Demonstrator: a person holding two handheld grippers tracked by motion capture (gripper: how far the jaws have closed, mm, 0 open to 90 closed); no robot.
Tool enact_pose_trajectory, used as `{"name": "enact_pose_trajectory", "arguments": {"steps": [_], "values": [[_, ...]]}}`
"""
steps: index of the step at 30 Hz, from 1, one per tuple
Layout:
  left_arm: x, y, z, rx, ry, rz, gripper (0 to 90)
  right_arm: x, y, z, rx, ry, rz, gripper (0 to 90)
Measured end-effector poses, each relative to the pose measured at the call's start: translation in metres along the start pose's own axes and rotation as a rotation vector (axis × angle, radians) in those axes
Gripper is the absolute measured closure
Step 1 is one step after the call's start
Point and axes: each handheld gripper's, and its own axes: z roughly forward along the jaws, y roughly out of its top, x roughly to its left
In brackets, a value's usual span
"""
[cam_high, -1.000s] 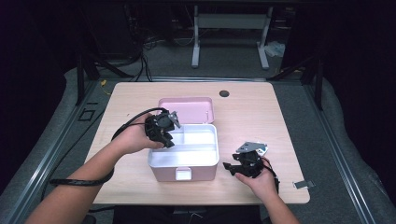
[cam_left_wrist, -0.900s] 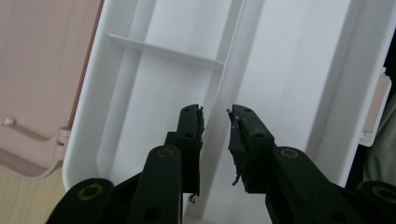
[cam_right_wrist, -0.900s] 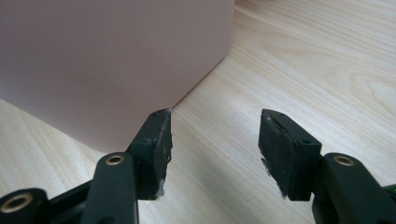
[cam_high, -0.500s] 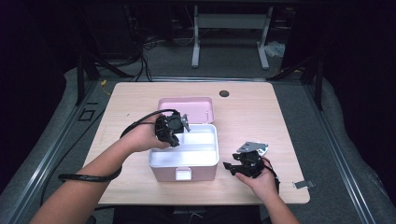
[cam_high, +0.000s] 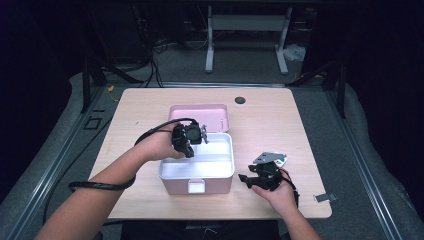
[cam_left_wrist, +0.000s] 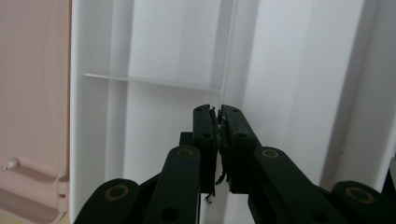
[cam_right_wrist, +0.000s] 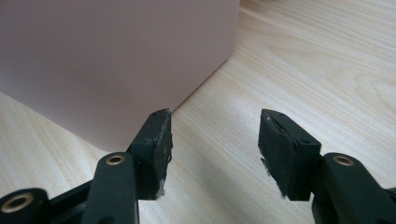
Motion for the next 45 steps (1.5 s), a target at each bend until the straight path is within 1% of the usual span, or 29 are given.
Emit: {"name": "enact_pose_trajectory", "arguments": {"steps": [1,2,3,4,5,6,7,9,10,11,12,17,19,23,27,30,33,45], "values": [[0.000,0.001,0.001,0.002,-0.002,0.001,84.8,0.000,0.000,0.000,-0.002,0.002,0.000,44.3],[0.000,0.003,0.004,0.016,-0.010,0.010,85.3,0.000,0.000,0.000,-0.002,0.002,-0.001,44.3],[0.000,0.003,0.004,0.016,-0.010,0.010,85.7,0.000,0.000,0.000,-0.002,0.002,-0.001,44.3],[0.000,0.005,0.008,0.023,-0.012,0.016,85.7,0.001,0.000,0.000,0.000,0.002,-0.002,44.3],[0.000,0.005,0.008,0.023,-0.012,0.016,85.7,0.001,0.000,0.000,0.001,0.003,0.001,44.3],[0.001,0.007,0.008,0.039,-0.019,0.027,85.8,0.001,0.000,0.001,0.002,0.006,0.000,44.3],[0.001,0.007,0.009,0.041,-0.025,0.029,85.9,0.001,0.000,0.001,0.003,0.006,0.001,44.3],[0.001,0.008,0.010,0.041,-0.020,0.033,86.0,0.001,0.000,0.001,0.004,0.005,0.001,44.3],[0.001,0.009,0.011,0.057,-0.027,0.044,86.1,0.001,0.000,0.001,0.006,0.005,0.002,44.3],[0.001,0.009,0.011,0.057,-0.027,0.044,86.2,0.001,0.000,0.001,0.006,0.005,0.002,44.3],[0.001,0.009,0.013,0.054,-0.029,0.053,86.2,0.001,0.000,0.001,0.004,0.007,0.001,44.3],[0.003,0.009,0.015,0.049,-0.050,0.052,86.7,0.001,0.000,0.002,0.005,0.005,0.002,44.3],[0.003,0.009,0.015,0.049,-0.050,0.054,86.6,0.001,0.000,0.002,0.006,0.006,0.000,44.3],[0.004,0.010,0.016,0.059,-0.058,0.061,87.0,0.002,0.000,0.002,0.008,0.007,0.003,44.3],[0.003,0.012,0.016,0.075,-0.059,0.086,87.3,0.002,0.000,0.002,0.007,0.011,0.006,44.3],[0.005,0.011,0.016,0.068,-0.074,0.085,87.6,0.002,-0.001,0.003,0.008,0.012,0.008,44.3],[0.006,0.011,0.016,0.062,-0.075,0.084,87.8,0.001,-0.001,0.003,0.010,0.016,0.010,44.2],[0.004,0.013,0.015,0.089,-0.072,0.092,88.3,0.000,-0.001,0.004,0.011,0.016,0.012,44.2]]}}
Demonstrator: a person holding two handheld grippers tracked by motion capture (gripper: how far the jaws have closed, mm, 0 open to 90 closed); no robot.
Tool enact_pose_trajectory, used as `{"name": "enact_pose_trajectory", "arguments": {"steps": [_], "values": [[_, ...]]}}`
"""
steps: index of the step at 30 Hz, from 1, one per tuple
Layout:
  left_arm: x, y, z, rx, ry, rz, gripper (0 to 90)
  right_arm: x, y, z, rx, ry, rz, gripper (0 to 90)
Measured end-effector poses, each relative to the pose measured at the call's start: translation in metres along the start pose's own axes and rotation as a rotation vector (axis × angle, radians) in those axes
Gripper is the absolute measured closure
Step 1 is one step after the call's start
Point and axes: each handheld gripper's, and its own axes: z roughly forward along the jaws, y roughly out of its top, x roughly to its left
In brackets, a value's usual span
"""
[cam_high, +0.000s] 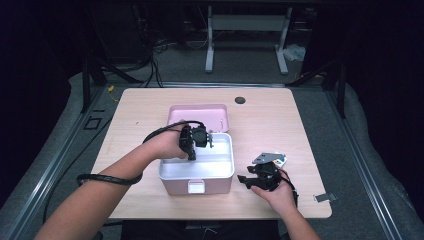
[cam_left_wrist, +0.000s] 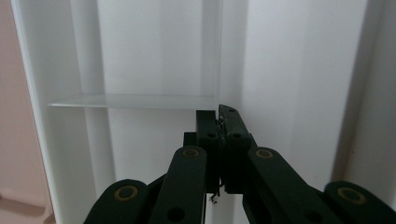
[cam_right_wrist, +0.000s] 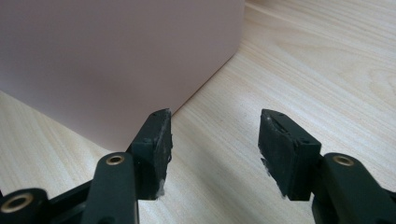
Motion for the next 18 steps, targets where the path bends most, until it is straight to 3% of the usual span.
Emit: {"name": "enact_pose_trajectory", "arguments": {"steps": [12,18], "values": [[-0.001,0.000,-0.009,-0.002,0.023,0.007,89.2,0.000,0.000,0.000,0.005,0.002,0.003,44.2],[0.001,-0.006,-0.024,-0.042,0.040,-0.036,89.2,-0.001,0.000,0.000,0.002,0.008,0.005,44.2]]}}
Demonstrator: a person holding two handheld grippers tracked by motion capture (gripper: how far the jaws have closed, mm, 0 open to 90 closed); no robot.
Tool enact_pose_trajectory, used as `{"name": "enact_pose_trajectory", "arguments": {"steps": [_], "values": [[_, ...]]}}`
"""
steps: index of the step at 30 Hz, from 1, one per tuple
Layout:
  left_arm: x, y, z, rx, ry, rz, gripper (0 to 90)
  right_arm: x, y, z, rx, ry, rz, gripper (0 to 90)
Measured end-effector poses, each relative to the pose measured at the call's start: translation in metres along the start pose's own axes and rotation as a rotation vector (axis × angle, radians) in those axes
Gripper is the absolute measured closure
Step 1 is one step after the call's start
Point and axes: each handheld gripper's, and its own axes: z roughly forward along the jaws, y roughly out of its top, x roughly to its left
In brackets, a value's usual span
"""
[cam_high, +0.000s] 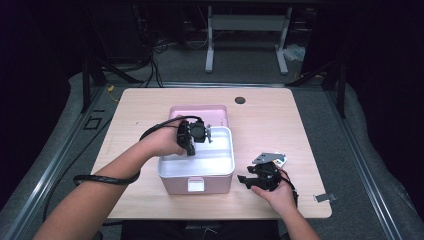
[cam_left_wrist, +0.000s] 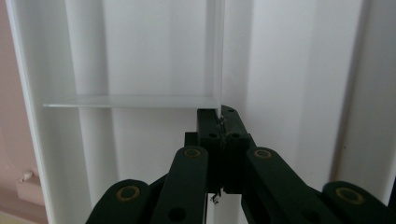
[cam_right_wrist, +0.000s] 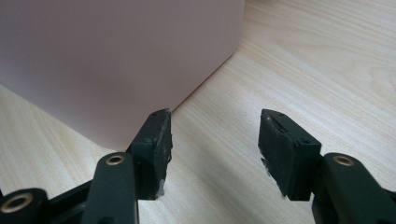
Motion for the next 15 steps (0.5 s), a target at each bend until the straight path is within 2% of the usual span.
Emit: {"name": "enact_pose_trajectory", "arguments": {"steps": [1,2,3,4,5,6,7,8,10,11,14,15], "values": [[0.001,-0.001,-0.003,-0.004,-0.001,-0.016,89.2,0.000,0.000,0.000,-0.001,0.002,0.001,44.2],[0.003,-0.005,-0.009,-0.014,-0.009,-0.051,89.2,0.000,0.000,0.000,0.001,0.000,0.002,44.1],[0.003,-0.005,-0.009,-0.014,-0.009,-0.051,89.2,0.000,0.000,0.000,0.002,0.000,0.003,44.1],[0.004,-0.008,-0.011,-0.027,-0.017,-0.081,89.2,0.000,0.000,0.000,0.002,0.000,0.003,44.1],[0.006,-0.014,-0.015,-0.028,-0.035,-0.139,89.2,0.000,0.000,0.000,0.001,0.001,0.001,44.1],[0.006,-0.014,-0.015,-0.028,-0.035,-0.139,89.2,0.000,0.000,0.000,0.001,0.001,0.001,44.1],[0.009,-0.022,-0.016,-0.024,-0.059,-0.192,89.2,0.000,0.000,0.000,0.003,-0.006,0.000,44.1],[0.009,-0.022,-0.016,-0.024,-0.059,-0.192,89.2,0.000,0.000,0.000,0.003,-0.006,0.000,44.1],[0.012,-0.037,-0.016,-0.019,-0.061,-0.246,89.2,0.001,0.000,0.000,0.003,-0.005,0.000,44.0],[0.012,-0.037,-0.016,-0.019,-0.061,-0.246,89.2,0.001,0.000,0.000,0.003,-0.004,0.001,44.0],[0.016,-0.056,-0.017,-0.033,-0.073,-0.306,89.2,0.001,0.000,0.000,0.003,-0.005,0.002,43.9],[0.018,-0.071,-0.017,-0.039,-0.078,-0.341,89.2,0.000,0.000,0.000,0.003,-0.004,0.003,43.9]]}}
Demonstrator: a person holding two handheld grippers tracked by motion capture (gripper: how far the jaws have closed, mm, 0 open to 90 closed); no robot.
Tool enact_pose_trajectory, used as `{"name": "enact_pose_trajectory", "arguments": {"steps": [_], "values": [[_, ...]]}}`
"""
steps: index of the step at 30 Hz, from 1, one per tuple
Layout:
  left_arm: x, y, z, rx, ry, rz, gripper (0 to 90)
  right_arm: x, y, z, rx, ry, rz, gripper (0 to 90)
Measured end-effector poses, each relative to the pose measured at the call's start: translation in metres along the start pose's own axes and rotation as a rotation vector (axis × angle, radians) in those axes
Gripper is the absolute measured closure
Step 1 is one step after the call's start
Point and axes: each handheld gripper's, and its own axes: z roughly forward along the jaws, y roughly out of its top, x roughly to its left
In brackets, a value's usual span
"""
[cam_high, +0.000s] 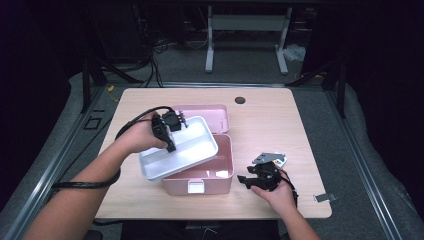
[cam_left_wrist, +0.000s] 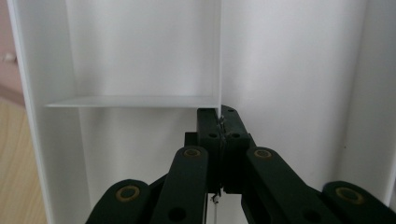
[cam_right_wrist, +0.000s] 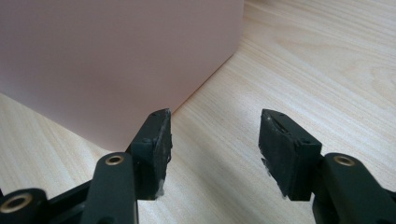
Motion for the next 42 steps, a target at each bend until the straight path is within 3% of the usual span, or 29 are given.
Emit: {"name": "enact_pose_trajectory", "arguments": {"steps": [3,7,10,12,13,14,15,21,29,34,42], "values": [[0.007,-0.014,-0.002,-0.014,0.001,-0.034,89.2,0.000,0.000,0.000,0.000,0.003,0.000,43.8],[0.022,-0.044,-0.008,-0.029,0.013,-0.114,89.2,0.000,0.000,0.001,0.002,0.002,0.002,43.8],[0.037,-0.076,-0.017,-0.052,0.025,-0.195,89.2,0.000,0.000,0.001,0.002,-0.001,0.000,43.8],[0.040,-0.083,-0.019,-0.060,0.028,-0.215,89.2,0.000,0.000,0.000,0.001,0.000,0.000,43.8],[0.046,-0.099,-0.022,-0.073,0.029,-0.252,89.2,0.000,0.000,0.000,-0.002,0.008,0.003,43.8],[0.046,-0.099,-0.022,-0.073,0.029,-0.252,89.2,0.000,0.000,0.000,-0.002,0.008,0.003,43.8],[0.050,-0.113,-0.022,-0.074,0.034,-0.283,89.2,0.000,0.000,0.001,-0.001,0.006,0.002,43.8],[0.055,-0.139,-0.013,-0.080,0.053,-0.346,89.2,0.001,0.001,0.001,0.004,0.006,0.002,43.8],[0.063,-0.164,0.003,-0.084,0.028,-0.407,89.2,0.002,0.001,0.002,0.002,-0.001,0.000,43.8],[0.064,-0.172,0.036,-0.036,0.024,-0.434,89.1,0.002,0.001,0.002,0.004,-0.001,0.002,43.8],[0.066,-0.173,0.072,-0.018,-0.013,-0.453,89.1,0.002,0.001,0.002,0.004,-0.001,-0.002,43.8]]}}
